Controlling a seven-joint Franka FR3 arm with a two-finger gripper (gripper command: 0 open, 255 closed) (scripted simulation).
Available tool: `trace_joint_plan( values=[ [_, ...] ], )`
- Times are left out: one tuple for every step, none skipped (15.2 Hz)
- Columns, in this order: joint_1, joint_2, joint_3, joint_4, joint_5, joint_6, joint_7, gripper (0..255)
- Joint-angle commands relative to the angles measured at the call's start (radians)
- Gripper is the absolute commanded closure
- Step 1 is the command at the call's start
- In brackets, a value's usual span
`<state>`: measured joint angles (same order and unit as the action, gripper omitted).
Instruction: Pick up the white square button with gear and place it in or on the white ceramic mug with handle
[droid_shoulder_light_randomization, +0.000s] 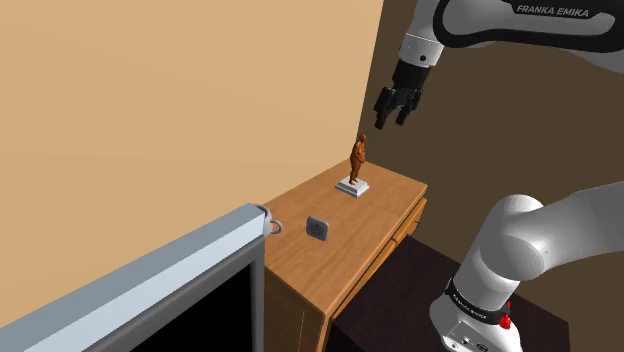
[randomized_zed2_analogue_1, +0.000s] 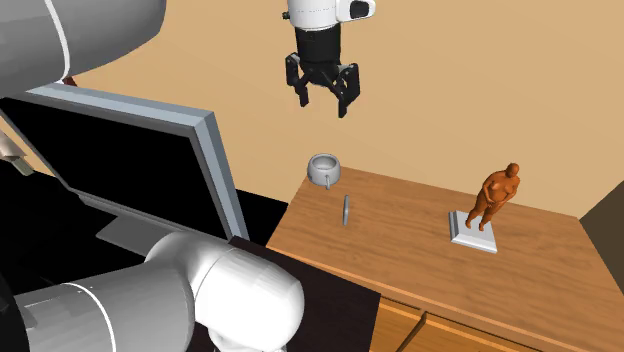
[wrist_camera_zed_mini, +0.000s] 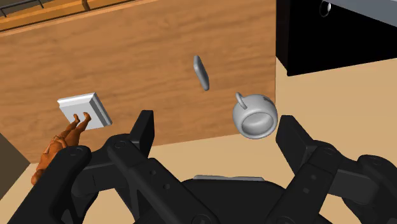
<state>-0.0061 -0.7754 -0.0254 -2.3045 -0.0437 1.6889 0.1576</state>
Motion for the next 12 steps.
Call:
trace_joint_plan(
  values=[
    [0.0, 0.0, 0.0, 0.0, 0.0, 0.0, 0.0, 0],
    [0.0, 0.009, -0.004, -0.025, -0.002, 0.031, -0.005, 0],
    [0.001, 0.02, -0.009, -0.049, -0.004, 0.063, -0.01, 0],
    [0.001, 0.033, -0.013, -0.072, -0.005, 0.095, -0.016, 0],
    [0.001, 0.046, -0.018, -0.093, -0.007, 0.127, -0.021, 0],
    [0.001, 0.061, -0.022, -0.114, -0.009, 0.159, -0.026, 0],
    [0.002, 0.078, -0.027, -0.133, -0.011, 0.192, -0.032, 0],
    [0.002, 0.096, -0.031, -0.152, -0.012, 0.225, -0.037, 0],
    [0.002, 0.116, -0.036, -0.168, -0.014, 0.258, -0.042, 0],
    [0.002, 0.137, -0.04, -0.184, -0.015, 0.292, -0.048, 0],
    [0.003, 0.159, -0.045, -0.199, -0.016, 0.326, -0.053, 0],
    [0.003, 0.183, -0.05, -0.212, -0.018, 0.36, -0.059, 0]
  ],
)
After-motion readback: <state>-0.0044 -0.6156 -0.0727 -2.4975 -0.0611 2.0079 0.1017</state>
